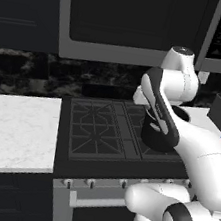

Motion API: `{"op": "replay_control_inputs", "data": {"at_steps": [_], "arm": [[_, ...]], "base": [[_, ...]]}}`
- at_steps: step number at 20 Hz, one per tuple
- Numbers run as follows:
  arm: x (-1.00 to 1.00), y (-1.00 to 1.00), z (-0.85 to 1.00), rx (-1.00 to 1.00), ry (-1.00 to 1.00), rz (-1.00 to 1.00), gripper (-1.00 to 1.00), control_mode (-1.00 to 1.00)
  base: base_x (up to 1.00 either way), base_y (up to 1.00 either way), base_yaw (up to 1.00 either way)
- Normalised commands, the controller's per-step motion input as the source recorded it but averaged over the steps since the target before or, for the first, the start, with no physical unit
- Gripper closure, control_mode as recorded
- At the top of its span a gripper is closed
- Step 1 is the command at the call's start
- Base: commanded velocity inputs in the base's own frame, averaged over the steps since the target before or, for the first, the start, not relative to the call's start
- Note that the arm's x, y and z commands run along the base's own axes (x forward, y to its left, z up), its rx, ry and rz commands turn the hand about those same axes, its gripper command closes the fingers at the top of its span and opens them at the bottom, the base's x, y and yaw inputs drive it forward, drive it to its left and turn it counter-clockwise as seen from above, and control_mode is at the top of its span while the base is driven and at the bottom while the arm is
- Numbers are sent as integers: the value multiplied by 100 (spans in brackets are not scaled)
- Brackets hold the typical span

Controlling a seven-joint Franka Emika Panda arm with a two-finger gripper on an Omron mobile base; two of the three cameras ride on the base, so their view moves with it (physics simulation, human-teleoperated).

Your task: Pick the kettle from the counter and place it on a stove burner. Then turn the burner on.

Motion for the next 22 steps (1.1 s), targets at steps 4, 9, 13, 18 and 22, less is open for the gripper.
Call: {"op": "replay_control_inputs", "data": {"at_steps": [4, 9, 13, 18, 22], "arm": [[-25, 13, -2, 0, -1, 1, -100, -100], [-99, 3, 0, 0, -31, -2, -100, -100], [-91, -47, 7, 0, -16, -13, -100, -100], [-39, -96, 10, 2, -1, -20, -100, -100], [-3, -100, 3, 0, 3, -24, -100, -100]], "base": [[0, 0, 0], [0, 0, 0], [0, 0, 0], [0, 0, 0], [0, 0, 0]]}}
